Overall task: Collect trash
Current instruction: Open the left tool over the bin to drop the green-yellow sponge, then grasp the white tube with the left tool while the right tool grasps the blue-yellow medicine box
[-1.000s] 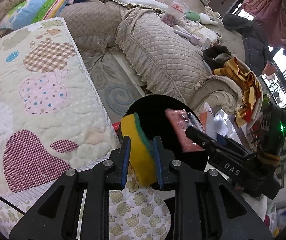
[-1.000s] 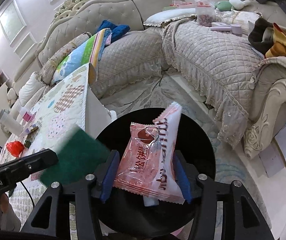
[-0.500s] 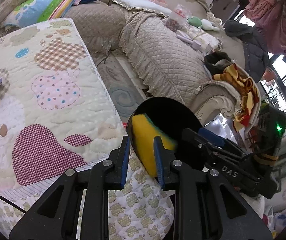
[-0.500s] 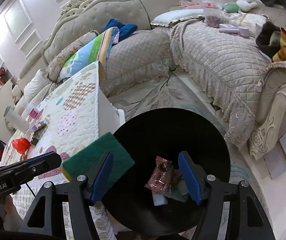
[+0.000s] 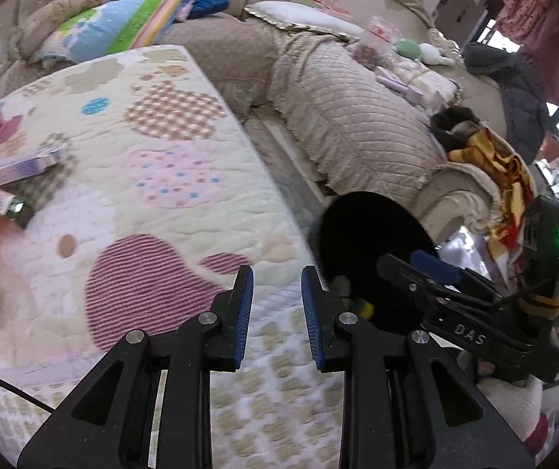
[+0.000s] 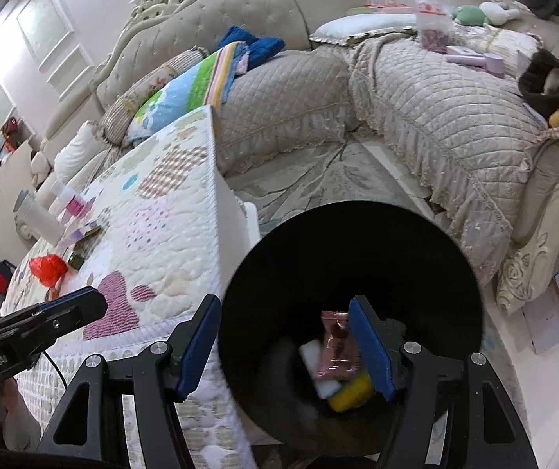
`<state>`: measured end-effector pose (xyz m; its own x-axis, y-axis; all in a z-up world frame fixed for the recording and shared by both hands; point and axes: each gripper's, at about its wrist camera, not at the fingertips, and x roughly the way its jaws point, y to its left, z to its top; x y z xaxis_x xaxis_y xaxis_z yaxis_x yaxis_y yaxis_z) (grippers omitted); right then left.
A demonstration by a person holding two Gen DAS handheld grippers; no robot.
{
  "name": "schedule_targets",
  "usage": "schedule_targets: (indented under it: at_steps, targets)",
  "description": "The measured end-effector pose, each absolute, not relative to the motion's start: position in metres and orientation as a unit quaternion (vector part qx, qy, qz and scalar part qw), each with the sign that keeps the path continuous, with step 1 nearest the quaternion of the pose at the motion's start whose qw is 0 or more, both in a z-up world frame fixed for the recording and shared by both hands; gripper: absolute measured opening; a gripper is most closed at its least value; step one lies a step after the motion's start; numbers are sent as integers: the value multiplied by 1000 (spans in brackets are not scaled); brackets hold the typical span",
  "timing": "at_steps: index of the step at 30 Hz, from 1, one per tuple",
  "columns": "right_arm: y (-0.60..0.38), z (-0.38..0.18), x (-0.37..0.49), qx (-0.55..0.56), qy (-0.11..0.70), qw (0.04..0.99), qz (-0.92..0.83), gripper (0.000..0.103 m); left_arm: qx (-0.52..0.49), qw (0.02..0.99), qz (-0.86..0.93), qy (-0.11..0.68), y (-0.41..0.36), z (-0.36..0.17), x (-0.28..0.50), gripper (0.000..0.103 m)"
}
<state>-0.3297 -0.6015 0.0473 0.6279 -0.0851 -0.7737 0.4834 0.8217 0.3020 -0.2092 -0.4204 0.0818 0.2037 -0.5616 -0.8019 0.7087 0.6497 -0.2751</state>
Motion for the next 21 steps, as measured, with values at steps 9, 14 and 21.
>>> schedule_targets:
  at_steps: [9, 14, 21]
  targets:
    - [-560, 49, -298, 235, 407, 875, -114, 65, 64, 799, -350, 484, -361, 77, -181, 23]
    - [-522, 44, -271, 218, 420, 878, -65, 65, 45, 812, -312, 491, -319, 74, -164, 23]
    - [-467, 40, -233, 185, 438, 880, -2, 65, 19, 829, -244, 502, -249, 69, -136, 23]
